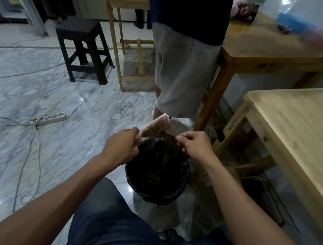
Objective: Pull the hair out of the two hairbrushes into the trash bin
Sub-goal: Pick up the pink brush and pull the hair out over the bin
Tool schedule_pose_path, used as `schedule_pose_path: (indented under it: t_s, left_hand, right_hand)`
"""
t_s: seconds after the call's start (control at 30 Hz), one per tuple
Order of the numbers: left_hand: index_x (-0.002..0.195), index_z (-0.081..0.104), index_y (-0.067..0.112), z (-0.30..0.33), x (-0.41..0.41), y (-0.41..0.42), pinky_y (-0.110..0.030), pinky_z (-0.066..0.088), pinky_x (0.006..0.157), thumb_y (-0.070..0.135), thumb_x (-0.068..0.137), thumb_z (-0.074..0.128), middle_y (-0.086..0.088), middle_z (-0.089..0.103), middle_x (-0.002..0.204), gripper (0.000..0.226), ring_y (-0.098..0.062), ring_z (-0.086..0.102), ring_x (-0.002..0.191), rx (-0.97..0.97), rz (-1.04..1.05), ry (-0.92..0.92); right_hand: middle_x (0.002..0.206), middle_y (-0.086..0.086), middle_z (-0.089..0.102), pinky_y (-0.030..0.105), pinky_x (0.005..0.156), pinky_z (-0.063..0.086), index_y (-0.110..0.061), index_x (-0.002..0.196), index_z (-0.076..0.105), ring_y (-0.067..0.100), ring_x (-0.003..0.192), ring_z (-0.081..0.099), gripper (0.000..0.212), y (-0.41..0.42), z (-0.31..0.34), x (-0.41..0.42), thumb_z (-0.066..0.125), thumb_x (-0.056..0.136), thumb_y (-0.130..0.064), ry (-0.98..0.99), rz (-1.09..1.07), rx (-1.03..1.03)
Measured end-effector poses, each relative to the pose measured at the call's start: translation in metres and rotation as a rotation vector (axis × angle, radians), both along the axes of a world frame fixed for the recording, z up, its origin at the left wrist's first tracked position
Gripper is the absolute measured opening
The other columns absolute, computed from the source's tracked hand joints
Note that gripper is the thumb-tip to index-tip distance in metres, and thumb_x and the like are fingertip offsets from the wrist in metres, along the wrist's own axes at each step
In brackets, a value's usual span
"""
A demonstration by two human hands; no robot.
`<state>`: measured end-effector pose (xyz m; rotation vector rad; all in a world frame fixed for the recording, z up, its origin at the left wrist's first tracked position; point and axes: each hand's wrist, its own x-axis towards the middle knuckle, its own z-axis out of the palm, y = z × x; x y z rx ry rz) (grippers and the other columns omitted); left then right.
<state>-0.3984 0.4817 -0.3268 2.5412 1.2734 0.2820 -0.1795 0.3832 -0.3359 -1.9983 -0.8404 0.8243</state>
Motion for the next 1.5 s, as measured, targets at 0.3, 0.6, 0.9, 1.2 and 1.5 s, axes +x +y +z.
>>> schedule_pose_path:
  t_s: [0.3,0.6,0.9,1.2,1.5]
  left_hand:
    - [0.105,0.056,0.006,0.009,-0.007,0.006,-0.040,0.043,0.054,0.030,0.098,0.054,-0.011,0.062,0.076,0.025,-0.027,0.054,0.064,-0.039,0.129,-0.144]
    - [0.090,0.057,0.009,0.012,0.002,-0.006,-0.039,0.041,0.053,0.030,0.094,0.059,-0.009,0.059,0.067,0.022,-0.027,0.051,0.058,0.011,0.022,-0.201]
    - [0.092,0.055,0.011,0.016,0.004,-0.003,-0.034,0.035,0.053,0.034,0.098,0.053,-0.002,0.057,0.069,0.024,-0.027,0.049,0.060,0.096,0.134,-0.167]
    - [0.095,0.054,0.010,0.011,0.006,-0.006,-0.033,0.033,0.054,0.035,0.099,0.049,-0.004,0.060,0.076,0.026,-0.026,0.048,0.061,0.162,0.174,-0.154]
    - [0.094,0.055,0.013,0.006,0.001,-0.011,-0.036,0.041,0.054,0.037,0.098,0.052,-0.003,0.061,0.073,0.024,-0.028,0.054,0.064,0.105,0.042,-0.167]
  right_hand:
    - [0.104,-0.006,0.075,0.021,0.066,0.055,-0.019,0.119,0.076,0.012,0.080,0.073,0.023,-0.017,-0.003,0.009,0.067,0.100,-0.027,-0.010,0.091,-0.144]
    - [0.148,0.000,0.052,0.025,0.056,0.052,-0.023,0.157,0.040,0.013,0.080,0.073,0.076,0.006,0.014,-0.009,0.074,0.091,-0.035,0.185,0.224,-0.019]
    - [0.067,0.004,0.074,0.024,0.065,0.049,-0.022,0.092,0.084,0.011,0.064,0.067,0.019,0.000,0.007,-0.008,0.076,0.091,-0.040,-0.054,0.176,-0.049]
    - [0.092,-0.004,0.077,0.027,0.076,0.058,-0.021,0.112,0.080,0.009,0.082,0.071,0.023,-0.005,-0.002,0.005,0.075,0.093,-0.033,-0.127,0.255,-0.188]
    - [0.128,-0.002,0.065,0.023,0.051,0.047,-0.024,0.144,0.056,0.012,0.074,0.066,0.052,0.015,0.017,-0.004,0.069,0.095,-0.037,0.236,0.185,0.009]
